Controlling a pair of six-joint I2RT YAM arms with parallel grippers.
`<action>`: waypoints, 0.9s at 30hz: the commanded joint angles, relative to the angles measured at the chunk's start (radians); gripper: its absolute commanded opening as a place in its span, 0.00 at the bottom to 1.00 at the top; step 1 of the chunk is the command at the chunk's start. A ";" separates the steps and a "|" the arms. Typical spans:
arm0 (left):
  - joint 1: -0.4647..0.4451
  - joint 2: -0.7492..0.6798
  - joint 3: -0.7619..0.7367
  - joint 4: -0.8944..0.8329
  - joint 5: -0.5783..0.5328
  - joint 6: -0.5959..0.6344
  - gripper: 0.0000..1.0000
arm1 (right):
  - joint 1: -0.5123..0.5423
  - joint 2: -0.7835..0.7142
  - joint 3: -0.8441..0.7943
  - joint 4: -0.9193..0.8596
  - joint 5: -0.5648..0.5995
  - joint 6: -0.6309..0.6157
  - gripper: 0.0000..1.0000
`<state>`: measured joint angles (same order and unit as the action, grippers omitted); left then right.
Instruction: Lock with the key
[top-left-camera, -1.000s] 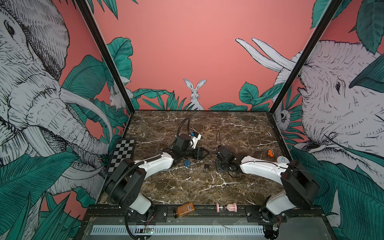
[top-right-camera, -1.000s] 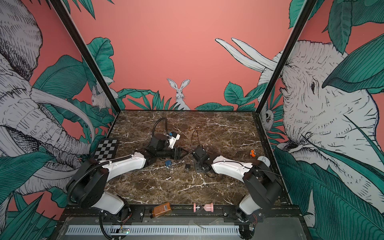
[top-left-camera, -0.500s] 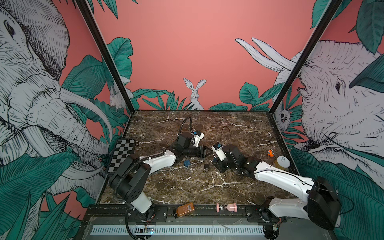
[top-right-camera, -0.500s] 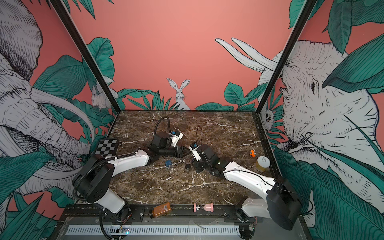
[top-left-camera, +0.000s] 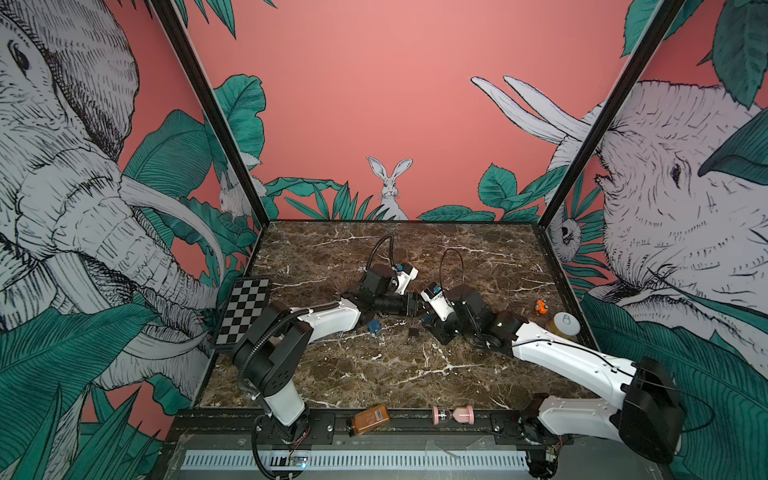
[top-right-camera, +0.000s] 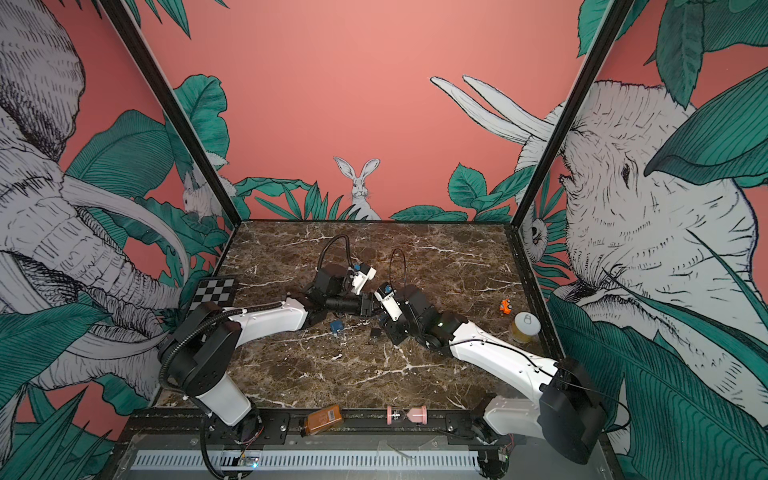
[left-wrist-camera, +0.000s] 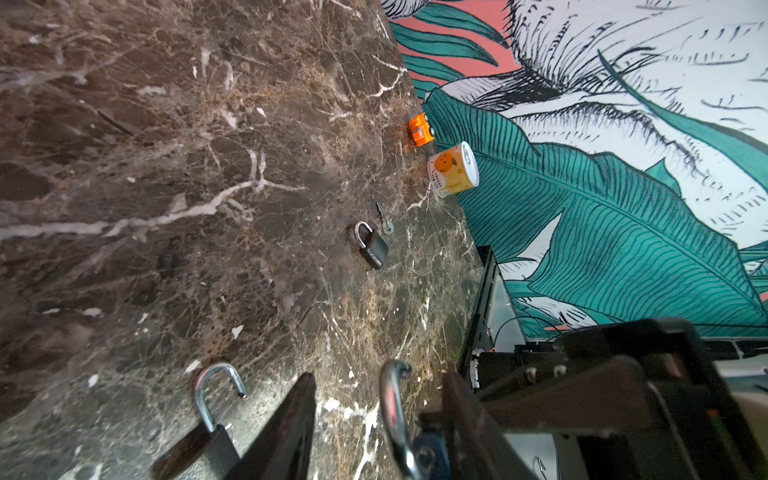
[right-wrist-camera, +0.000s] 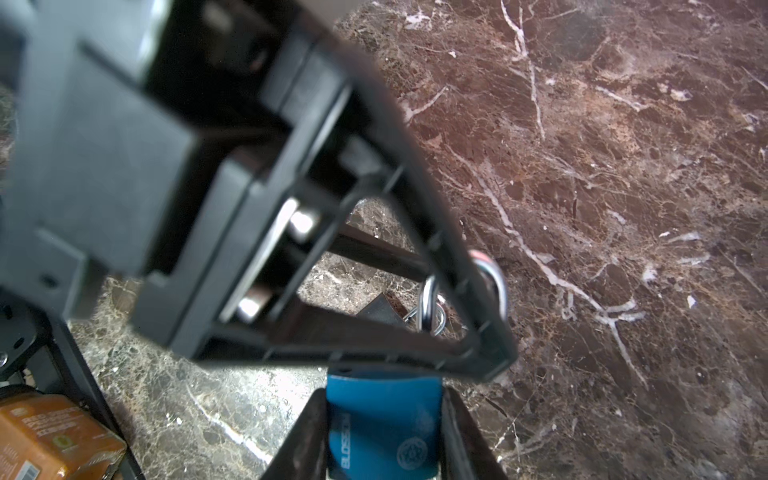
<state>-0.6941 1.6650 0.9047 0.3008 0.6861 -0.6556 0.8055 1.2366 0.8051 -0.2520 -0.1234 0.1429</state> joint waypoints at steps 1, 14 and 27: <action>0.000 0.007 0.029 0.024 0.022 -0.004 0.43 | 0.008 -0.026 0.026 0.013 -0.011 -0.020 0.18; -0.037 0.031 0.043 0.030 0.043 -0.012 0.14 | 0.008 -0.044 0.022 0.016 0.029 -0.037 0.18; -0.036 0.055 0.053 0.103 0.043 -0.083 0.00 | -0.018 -0.085 -0.006 0.073 0.110 0.005 0.42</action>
<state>-0.7326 1.7187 0.9611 0.3691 0.7479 -0.7086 0.8017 1.2045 0.8005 -0.2729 -0.0448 0.1230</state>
